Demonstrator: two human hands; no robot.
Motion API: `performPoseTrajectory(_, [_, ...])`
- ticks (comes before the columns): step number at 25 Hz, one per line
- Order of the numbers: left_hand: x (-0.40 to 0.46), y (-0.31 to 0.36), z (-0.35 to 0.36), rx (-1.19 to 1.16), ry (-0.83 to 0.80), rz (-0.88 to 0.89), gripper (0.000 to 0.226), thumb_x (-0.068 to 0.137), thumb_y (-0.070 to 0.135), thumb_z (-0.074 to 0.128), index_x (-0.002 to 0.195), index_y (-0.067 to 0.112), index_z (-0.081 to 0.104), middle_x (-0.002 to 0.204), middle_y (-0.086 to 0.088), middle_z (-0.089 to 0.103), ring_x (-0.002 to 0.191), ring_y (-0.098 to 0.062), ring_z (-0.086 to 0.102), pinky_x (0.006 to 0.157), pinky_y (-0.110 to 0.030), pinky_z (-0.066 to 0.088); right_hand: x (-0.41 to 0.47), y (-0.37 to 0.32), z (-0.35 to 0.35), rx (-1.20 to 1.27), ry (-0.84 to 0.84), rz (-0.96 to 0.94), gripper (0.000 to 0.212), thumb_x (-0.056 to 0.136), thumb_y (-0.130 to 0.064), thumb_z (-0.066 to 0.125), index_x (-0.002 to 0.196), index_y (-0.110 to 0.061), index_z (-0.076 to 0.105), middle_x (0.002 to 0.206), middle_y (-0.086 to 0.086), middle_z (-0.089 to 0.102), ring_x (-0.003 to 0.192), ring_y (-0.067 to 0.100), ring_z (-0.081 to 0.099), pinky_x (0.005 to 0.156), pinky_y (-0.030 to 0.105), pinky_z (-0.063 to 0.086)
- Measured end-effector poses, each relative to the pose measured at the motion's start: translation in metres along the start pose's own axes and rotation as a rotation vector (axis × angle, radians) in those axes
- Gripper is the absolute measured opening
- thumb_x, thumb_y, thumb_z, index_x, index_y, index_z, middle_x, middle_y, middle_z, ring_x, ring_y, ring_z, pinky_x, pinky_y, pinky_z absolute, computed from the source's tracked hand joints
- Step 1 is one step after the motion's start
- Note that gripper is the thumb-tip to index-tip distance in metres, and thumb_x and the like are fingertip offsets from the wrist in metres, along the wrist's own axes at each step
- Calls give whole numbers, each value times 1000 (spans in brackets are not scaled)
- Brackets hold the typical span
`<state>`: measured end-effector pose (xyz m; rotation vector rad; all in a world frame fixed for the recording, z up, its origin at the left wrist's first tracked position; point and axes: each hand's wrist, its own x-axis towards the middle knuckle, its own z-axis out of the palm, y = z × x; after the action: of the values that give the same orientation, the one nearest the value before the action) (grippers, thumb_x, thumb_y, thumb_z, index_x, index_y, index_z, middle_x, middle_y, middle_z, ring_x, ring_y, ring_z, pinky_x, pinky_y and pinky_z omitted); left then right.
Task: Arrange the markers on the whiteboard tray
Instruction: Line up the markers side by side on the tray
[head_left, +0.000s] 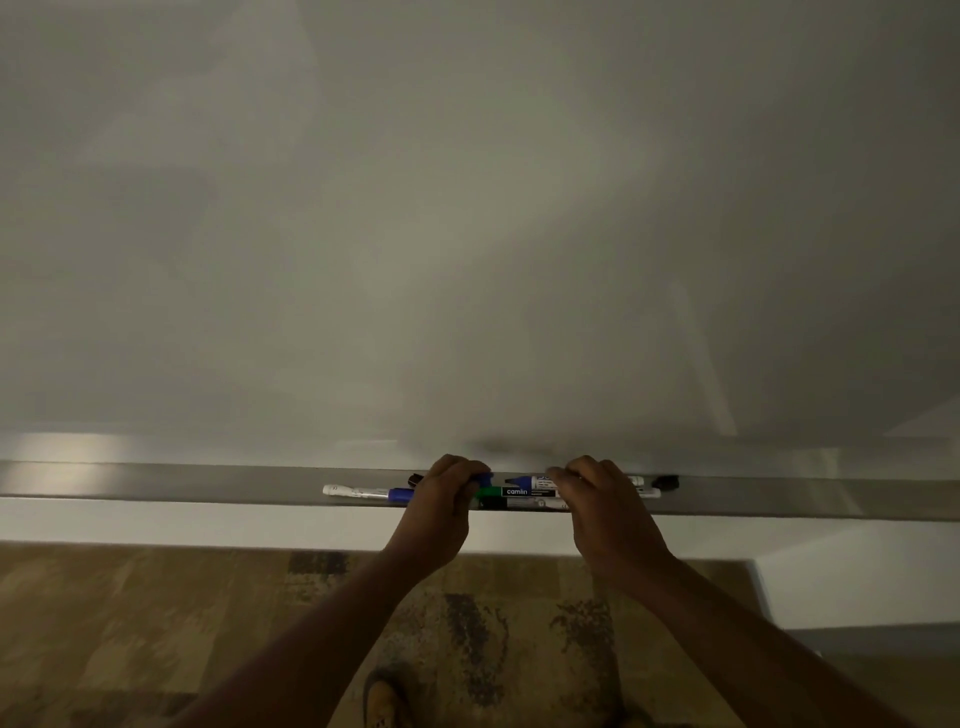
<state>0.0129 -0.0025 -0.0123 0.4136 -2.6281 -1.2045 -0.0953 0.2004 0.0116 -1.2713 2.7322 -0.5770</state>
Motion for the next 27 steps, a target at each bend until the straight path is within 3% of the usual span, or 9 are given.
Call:
performPoseTrajectory(4, [4, 18, -6, -37, -4, 69, 26, 98, 1, 49, 117, 10, 64, 110, 5, 56, 105, 5, 55, 84, -6, 47, 2, -4, -8, 12, 41, -37, 49, 81, 9, 62, 126, -9, 61, 109, 7, 61, 96, 28, 55, 80, 42, 52])
performPoseTrajectory(9, [9, 32, -7, -26, -30, 90, 27, 98, 1, 50, 119, 11, 64, 110, 6, 57, 98, 3, 57, 86, -8, 48, 3, -7, -12, 64, 69, -62, 43, 85, 2, 64, 126, -10, 60, 108, 5, 60, 96, 24, 53, 80, 37, 51])
performPoseTrajectory(12, [11, 40, -9, -209, -6, -73, 26, 100, 11, 50, 122, 22, 61, 103, 8, 65, 90, 3, 62, 78, -12, 52, 5, -6, -15, 208, 74, -28, 32, 93, -14, 60, 125, -11, 59, 107, 3, 60, 98, 19, 52, 83, 29, 45])
performPoseTrajectory(15, [14, 45, -11, -290, 25, -195, 17, 101, 31, 49, 104, 24, 64, 80, 6, 66, 70, 2, 62, 61, -11, 49, 7, -5, -23, 274, 75, -6, 26, 94, -18, 59, 119, -12, 63, 103, 3, 62, 94, 18, 56, 81, 29, 47])
performPoseTrajectory(19, [13, 53, -10, -262, 43, -206, 56, 95, 60, 33, 70, 17, 58, 57, 4, 56, 51, -2, 54, 50, -17, 42, 8, -5, -33, 215, 106, -66, 25, 94, -24, 58, 116, -15, 64, 98, 1, 64, 89, 20, 55, 75, 33, 47])
performPoseTrajectory(24, [10, 60, -10, -301, 52, -218, 64, 93, 72, 26, 55, 25, 46, 45, 7, 50, 44, -4, 45, 49, -27, 39, 8, -14, -44, 186, 116, -124, 29, 94, -33, 53, 114, -17, 64, 88, -2, 64, 77, 14, 54, 64, 30, 48])
performPoseTrajectory(27, [10, 65, -11, -292, 78, -227, 64, 97, 64, 25, 52, 24, 46, 44, 10, 54, 41, -3, 48, 44, -18, 38, 9, -17, -48, 202, 99, -157, 28, 93, -32, 53, 110, -14, 67, 81, 0, 67, 66, 12, 55, 57, 30, 50])
